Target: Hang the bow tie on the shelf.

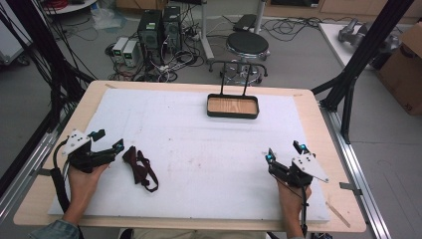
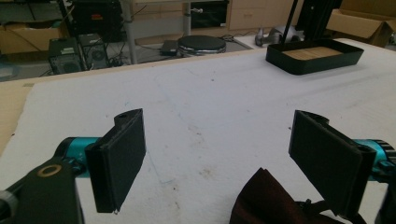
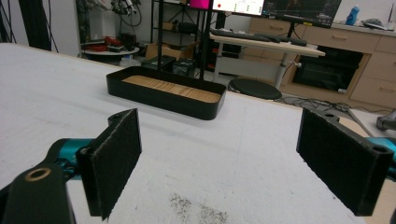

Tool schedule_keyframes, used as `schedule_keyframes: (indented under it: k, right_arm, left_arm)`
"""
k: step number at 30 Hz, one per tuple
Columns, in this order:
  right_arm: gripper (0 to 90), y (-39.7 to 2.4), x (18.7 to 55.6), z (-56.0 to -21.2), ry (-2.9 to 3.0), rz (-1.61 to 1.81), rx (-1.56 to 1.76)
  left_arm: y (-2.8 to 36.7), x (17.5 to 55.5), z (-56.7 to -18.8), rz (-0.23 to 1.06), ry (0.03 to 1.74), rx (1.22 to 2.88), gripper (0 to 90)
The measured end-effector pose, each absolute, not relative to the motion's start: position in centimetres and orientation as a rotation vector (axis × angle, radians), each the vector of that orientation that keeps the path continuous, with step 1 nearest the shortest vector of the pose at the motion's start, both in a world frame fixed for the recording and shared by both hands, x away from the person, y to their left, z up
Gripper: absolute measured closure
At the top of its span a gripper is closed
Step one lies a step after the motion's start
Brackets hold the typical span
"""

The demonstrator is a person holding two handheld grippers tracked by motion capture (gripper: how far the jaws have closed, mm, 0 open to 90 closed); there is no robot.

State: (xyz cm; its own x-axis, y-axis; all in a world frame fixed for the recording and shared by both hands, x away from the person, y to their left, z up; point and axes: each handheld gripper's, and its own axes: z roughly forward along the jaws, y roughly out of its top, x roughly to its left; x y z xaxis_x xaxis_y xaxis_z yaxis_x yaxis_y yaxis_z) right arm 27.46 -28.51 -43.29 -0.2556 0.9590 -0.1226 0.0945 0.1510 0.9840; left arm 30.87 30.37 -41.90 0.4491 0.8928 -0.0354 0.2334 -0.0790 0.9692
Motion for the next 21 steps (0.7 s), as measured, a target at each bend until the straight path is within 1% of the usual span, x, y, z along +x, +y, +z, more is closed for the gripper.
schedule_keyframes:
  k: [21]
  right_arm:
    - [13.2, -27.9, 27.4, -43.3, 1.571, 1.193, 1.028]
  left_arm:
    - [29.2, 30.6, -42.1, 0.688, 1.026, 1.655, 22.6]
